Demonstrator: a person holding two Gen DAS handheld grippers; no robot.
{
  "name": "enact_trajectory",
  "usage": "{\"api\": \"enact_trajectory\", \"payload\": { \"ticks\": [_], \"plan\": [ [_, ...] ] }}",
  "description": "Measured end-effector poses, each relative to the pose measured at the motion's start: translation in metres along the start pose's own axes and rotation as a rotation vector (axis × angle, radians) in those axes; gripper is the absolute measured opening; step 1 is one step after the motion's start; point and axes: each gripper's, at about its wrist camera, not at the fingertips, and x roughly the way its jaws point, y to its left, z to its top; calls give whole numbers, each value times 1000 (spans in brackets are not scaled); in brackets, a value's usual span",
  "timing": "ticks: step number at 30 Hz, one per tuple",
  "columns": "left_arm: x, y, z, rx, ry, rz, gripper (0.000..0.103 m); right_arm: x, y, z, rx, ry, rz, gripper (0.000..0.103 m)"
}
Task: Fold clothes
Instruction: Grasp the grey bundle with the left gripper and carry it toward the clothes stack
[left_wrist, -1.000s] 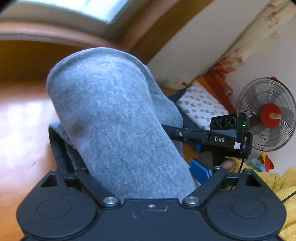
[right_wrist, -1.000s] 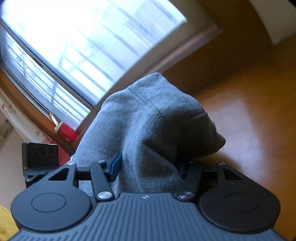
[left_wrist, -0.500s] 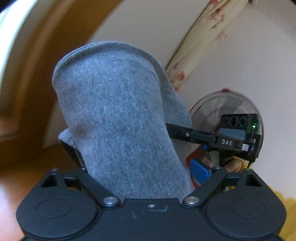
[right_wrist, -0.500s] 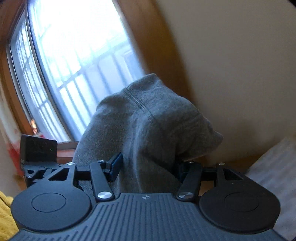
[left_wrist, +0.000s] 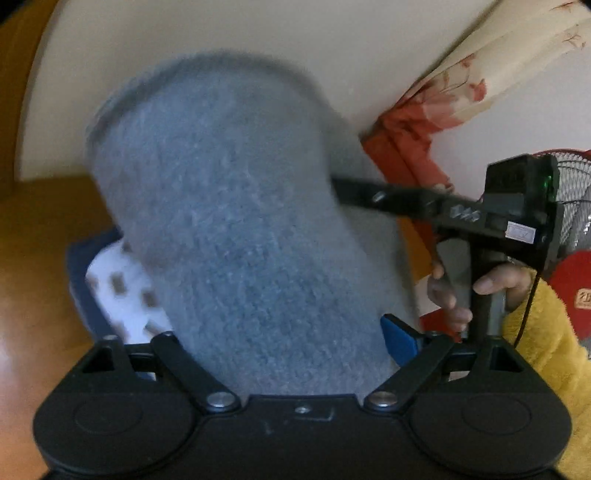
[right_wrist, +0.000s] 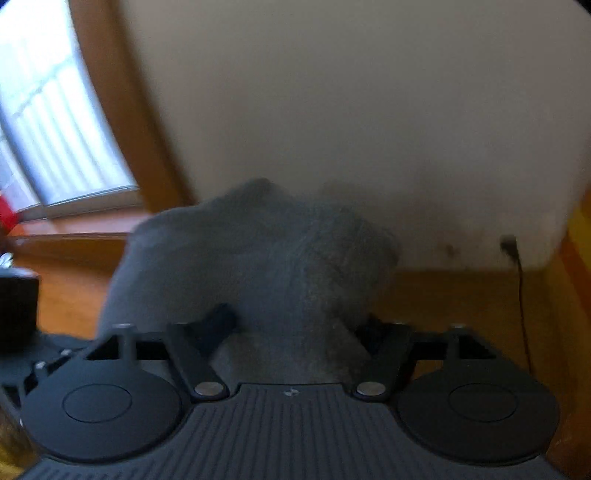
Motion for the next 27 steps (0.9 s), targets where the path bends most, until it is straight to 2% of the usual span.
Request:
{"api": "enact_trajectory", "payload": {
  "ticks": [2,3,8,10,11,13,15,17,18,21,25,27],
  "plan": [
    [2,3,0,-4,9,7,92,-1,-6,-7,19,-68,29,95],
    [0,3,1,0,12,9,92,-5,-4,-6,20,-108,17,95],
    [-15,6,5,18,31,23,90,-53,-3,-2,61,-345,-165,91],
    [-19,8,7,21,33,32,90,-74,16,-9,-11,-434,-203,86],
    [-21,9,8,23,34,36,90,-79,31,-13,-68,-446,-180,84],
    [-25,11,9,26,36,45,91,-71,53,-12,-160,-398,-133,76],
    [-29,13,11,29,38,53,92,-40,66,-6,-265,-330,-156,75],
    [-33,16,12,33,40,62,92,6,54,-3,-291,-263,-151,76],
    [-35,17,13,34,41,66,92,25,42,-2,-257,-240,-119,79],
    [-43,18,15,47,37,86,91,51,0,0,-20,-214,61,79],
    [-85,0,23,170,-82,187,91,45,-3,-2,-62,-252,56,81],
    [-89,-11,39,233,-143,200,92,39,-15,-8,-5,-269,95,81]
  ]
}}
